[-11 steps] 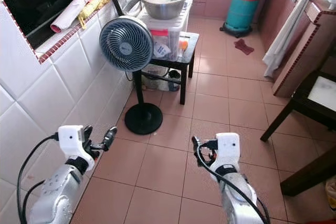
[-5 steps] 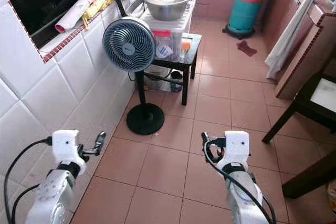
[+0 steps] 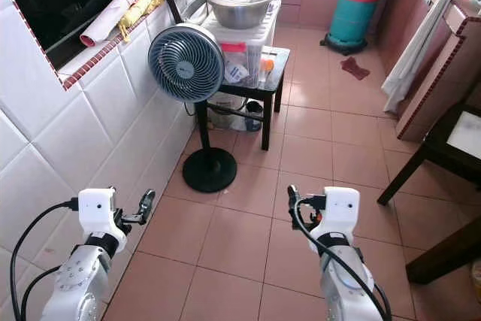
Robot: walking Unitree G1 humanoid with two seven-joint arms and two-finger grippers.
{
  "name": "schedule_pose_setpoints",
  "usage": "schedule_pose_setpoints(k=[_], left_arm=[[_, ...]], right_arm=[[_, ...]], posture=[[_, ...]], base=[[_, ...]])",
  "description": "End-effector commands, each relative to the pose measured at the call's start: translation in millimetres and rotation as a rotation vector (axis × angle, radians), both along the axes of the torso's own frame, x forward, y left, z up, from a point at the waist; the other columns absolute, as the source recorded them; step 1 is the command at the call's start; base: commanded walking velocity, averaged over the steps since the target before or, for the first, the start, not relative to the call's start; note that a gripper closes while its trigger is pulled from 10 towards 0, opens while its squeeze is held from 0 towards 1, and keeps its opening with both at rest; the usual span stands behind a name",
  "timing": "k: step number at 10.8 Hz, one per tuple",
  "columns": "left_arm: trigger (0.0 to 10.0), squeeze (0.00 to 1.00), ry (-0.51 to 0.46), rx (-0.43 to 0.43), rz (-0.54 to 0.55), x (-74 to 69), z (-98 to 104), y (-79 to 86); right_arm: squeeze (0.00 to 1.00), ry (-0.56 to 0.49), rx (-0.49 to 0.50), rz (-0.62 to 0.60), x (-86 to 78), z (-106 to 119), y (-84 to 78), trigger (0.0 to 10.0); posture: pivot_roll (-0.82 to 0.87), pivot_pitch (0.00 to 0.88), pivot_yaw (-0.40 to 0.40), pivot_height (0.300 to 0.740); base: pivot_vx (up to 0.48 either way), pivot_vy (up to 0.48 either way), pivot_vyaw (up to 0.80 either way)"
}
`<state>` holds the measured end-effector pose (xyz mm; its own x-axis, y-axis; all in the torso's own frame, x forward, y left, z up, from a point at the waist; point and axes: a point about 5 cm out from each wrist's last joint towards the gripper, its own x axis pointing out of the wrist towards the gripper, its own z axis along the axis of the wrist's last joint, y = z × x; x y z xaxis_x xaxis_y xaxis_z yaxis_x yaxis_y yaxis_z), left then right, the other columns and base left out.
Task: Setting the table
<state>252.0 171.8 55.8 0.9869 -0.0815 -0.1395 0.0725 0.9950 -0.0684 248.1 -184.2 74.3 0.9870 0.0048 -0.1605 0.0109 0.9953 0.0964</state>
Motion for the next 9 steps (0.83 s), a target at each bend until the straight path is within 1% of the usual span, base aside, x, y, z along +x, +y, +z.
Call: schedule_pose_setpoints(k=[1, 2, 3, 4, 5, 6, 7, 8, 9], left_arm=[[10.0, 0.00, -0.020, -0.025, -0.029, 0.8, 7.7, -5.3], [10.0, 0.00, -0.024, -0.029, -0.034, 2.0, 9.5, -6.7], [10.0, 0.00, -0.025, -0.026, -0.046, 4.7, 11.0, -6.1], [10.0, 0.00, -0.027, -0.004, -0.066, 7.5, 10.0, -2.4], [10.0, 0.00, -0.027, -0.001, -0.062, 8.6, 9.9, -0.7], [10.0, 0.00, -0.049, 0.021, -0.060, 13.8, 16.4, 6.0], [10.0, 0.00, -0.059, 0.001, -0.052, 18.5, 19.8, 4.0], [10.0, 0.00, -0.071, -0.011, -0.037, 23.6, 21.6, 4.9], [10.0, 0.00, -0.081, -0.033, -0.008, 27.5, 24.6, 6.6]], right_arm=[[0.00, -0.008, 0.013, -0.030, -0.7, 5.0, -4.3, 10.0], [0.00, -0.007, 0.012, -0.032, -0.8, 5.3, -4.4, 10.0], [0.00, -0.002, 0.008, -0.020, -0.6, 4.6, 2.5, 10.0], [0.00, -0.003, 0.019, -0.017, 2.1, 4.9, 11.1, 10.0], [0.00, -0.009, 0.020, -0.012, 3.4, 6.4, 13.5, 10.0], [0.00, -0.030, 0.036, 0.033, 9.5, 14.5, 26.2, 10.0], [0.00, -0.026, 0.042, 0.049, 13.9, 13.2, 26.2, 10.0], [0.00, -0.012, 0.034, 0.078, 17.9, 6.6, 29.5, 10.0], [0.00, -0.011, 0.017, 0.069, 19.5, 5.8, 29.5, 10.0]], posture=[[-0.06, 0.103, 0.063, 0.740], [-0.07, 0.107, 0.062, 0.740], [-0.07, 0.110, 0.054, 0.740], [-0.07, 0.095, 0.049, 0.740], [-0.07, 0.091, 0.047, 0.740], [-0.04, 0.071, 0.047, 0.740], [-0.02, 0.090, 0.051, 0.740], [-0.02, 0.073, 0.051, 0.740], [-0.03, 0.078, 0.052, 0.740]], base=[[0.000, 0.000, -0.80], [0.000, 0.000, -0.80], [0.000, 0.000, -0.80], [0.000, 0.000, -0.78], [0.000, 0.000, -0.78], [0.000, 0.000, -0.78], [0.000, 0.000, -0.78], [0.000, 0.000, -0.78], [0.259, 0.000, -0.78]])
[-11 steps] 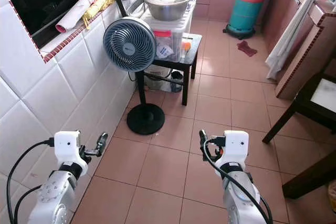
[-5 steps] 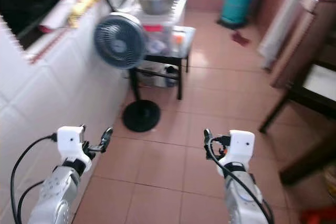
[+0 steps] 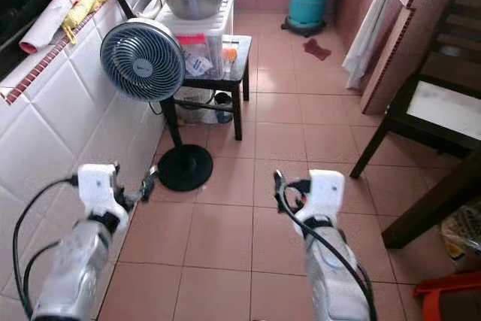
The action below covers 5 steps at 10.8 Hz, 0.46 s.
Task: Setting the table
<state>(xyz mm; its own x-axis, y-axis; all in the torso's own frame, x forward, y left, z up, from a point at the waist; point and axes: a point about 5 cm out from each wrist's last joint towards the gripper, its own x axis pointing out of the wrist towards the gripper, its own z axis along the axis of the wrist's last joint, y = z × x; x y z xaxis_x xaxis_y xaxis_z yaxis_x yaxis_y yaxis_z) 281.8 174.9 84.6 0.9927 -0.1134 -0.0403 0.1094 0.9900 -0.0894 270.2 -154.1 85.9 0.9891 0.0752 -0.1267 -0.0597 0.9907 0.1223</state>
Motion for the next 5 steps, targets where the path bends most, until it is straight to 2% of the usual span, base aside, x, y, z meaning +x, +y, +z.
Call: schedule_pose_setpoints(k=[1, 5], left_arm=[[10.0, 0.00, 0.006, -0.009, 0.018, 1.8, -1.3, 2.5], [10.0, 0.00, 0.020, -0.006, -0.053, 0.1, -5.9, -7.0]], right_arm=[[0.00, 0.002, -0.001, -0.007, -0.7, 0.5, 1.1, 10.0], [0.00, 0.014, -0.019, -0.002, -8.3, -2.8, 1.9, 10.0]], posture=[[-0.04, 0.064, 0.044, 0.740], [-0.05, 0.088, 0.051, 0.740]], base=[[0.262, 0.000, -0.78], [0.288, 0.000, -0.79]])
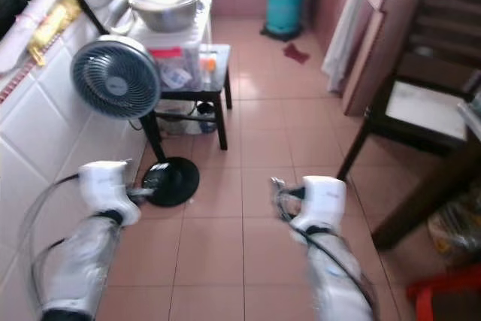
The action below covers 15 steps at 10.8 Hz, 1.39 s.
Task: Setting the table
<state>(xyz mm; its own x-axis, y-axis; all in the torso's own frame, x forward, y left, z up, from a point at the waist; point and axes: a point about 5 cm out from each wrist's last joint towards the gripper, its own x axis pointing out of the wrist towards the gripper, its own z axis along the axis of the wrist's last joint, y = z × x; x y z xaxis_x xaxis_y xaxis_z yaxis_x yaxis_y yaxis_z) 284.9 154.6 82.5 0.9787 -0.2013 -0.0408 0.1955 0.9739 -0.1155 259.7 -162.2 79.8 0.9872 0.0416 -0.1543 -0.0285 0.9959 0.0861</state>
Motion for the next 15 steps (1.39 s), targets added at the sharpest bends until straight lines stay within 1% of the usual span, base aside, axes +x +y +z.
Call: schedule_pose_setpoints(k=[1, 2, 3, 5, 6, 8, 9, 12, 15], left_arm=[[10.0, 0.00, 0.020, 0.022, 0.035, -4.0, -5.2, 14.2], [10.0, 0.00, 0.035, 0.018, 0.035, -5.3, -8.6, 14.6], [10.0, 0.00, 0.036, 0.024, 0.017, -5.0, -8.9, 11.5], [10.0, 0.00, 0.047, 0.027, 0.013, -5.7, -10.8, 11.8], [10.0, 0.00, 0.055, 0.026, 0.015, -5.6, -12.0, 12.1], [10.0, 0.00, 0.104, 0.037, 0.036, -4.8, -19.1, 10.9], [10.0, 0.00, 0.134, 0.060, 0.050, -2.7, -20.6, 11.1], [10.0, 0.00, 0.141, 0.070, 0.081, -0.1, -19.2, 13.2], [10.0, 0.00, 0.151, 0.080, 0.081, 0.6, -19.1, 11.6]], right_arm=[[0.00, -0.012, 0.009, 0.031, 1.4, 2.6, 11.1, 10.0], [0.00, -0.010, 0.011, 0.025, 0.4, 2.5, 10.8, 10.0], [0.00, -0.005, 0.013, 0.025, -0.5, 1.5, 10.7, 10.0], [0.00, 0.004, 0.009, 0.031, 0.2, -1.3, 13.5, 10.0], [0.00, 0.004, 0.008, 0.029, 1.0, -1.3, 14.0, 10.0], [0.00, 0.003, 0.006, 0.018, 0.9, -2.3, 14.1, 10.0], [0.00, 0.007, 0.012, 0.012, -0.3, -3.2, 14.5, 10.0], [0.00, 0.008, 0.027, -0.009, 1.8, -2.8, 14.1, 10.0], [0.00, 0.022, 0.040, -0.029, 1.9, -4.8, 12.8, 10.0]], posture=[[-0.06, 0.089, 0.056, 0.740], [-0.06, 0.099, 0.056, 0.740], [-0.06, 0.099, 0.059, 0.740], [-0.05, 0.087, 0.066, 0.740], [-0.05, 0.085, 0.068, 0.740], [-0.05, 0.083, 0.078, 0.740], [-0.05, 0.085, 0.080, 0.740], [-0.05, 0.095, 0.084, 0.740], [-0.05, 0.099, 0.085, 0.740]], base=[[0.319, 0.000, -0.80], [0.322, 0.000, -0.80], [0.322, 0.000, -0.80], [0.298, 0.000, -0.80], [0.000, 0.000, -0.80], [0.000, 0.000, 0.00], [0.000, 0.000, 0.00], [0.000, 0.000, 0.00], [0.000, 0.000, 0.00]])
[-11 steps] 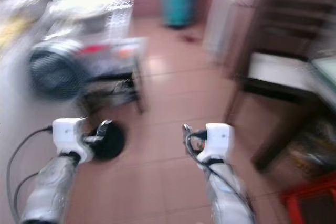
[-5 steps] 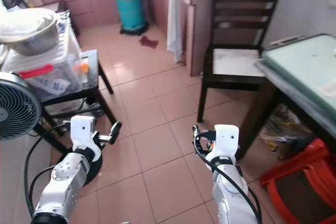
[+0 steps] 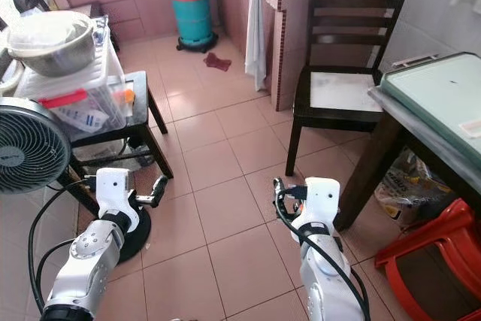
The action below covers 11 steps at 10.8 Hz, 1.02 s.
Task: Setting the table
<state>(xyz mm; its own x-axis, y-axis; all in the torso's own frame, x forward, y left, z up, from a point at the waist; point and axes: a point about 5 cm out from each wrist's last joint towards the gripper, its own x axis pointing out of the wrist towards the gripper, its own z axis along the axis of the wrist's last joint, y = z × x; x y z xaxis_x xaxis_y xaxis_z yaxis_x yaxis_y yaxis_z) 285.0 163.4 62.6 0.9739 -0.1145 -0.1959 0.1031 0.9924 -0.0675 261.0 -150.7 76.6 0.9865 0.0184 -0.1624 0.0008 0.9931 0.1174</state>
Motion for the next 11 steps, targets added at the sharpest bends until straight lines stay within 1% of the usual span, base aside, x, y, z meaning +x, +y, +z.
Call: schedule_pose_setpoints(k=[1, 7, 11], left_arm=[[10.0, 0.00, 0.002, 0.025, 0.009, 1.8, 2.0, 2.4], [10.0, 0.00, 0.017, 0.051, 0.011, 3.0, 2.1, 1.2], [10.0, 0.00, 0.015, 0.048, 0.016, 5.3, 5.0, 0.2]], right_arm=[[0.00, 0.017, 0.015, -0.009, 1.1, -1.6, 0.0, 10.0], [0.00, 0.033, 0.021, -0.029, 0.7, -4.7, -2.6, 10.0], [0.00, 0.036, 0.022, -0.042, 2.7, -5.7, -4.9, 10.0]], posture=[[-0.05, 0.099, 0.085, 0.740], [-0.05, 0.105, 0.093, 0.740], [-0.05, 0.099, 0.095, 0.740]], base=[[0.000, 0.000, 0.00], [0.000, 0.000, 0.00], [0.000, 0.000, 0.00]])
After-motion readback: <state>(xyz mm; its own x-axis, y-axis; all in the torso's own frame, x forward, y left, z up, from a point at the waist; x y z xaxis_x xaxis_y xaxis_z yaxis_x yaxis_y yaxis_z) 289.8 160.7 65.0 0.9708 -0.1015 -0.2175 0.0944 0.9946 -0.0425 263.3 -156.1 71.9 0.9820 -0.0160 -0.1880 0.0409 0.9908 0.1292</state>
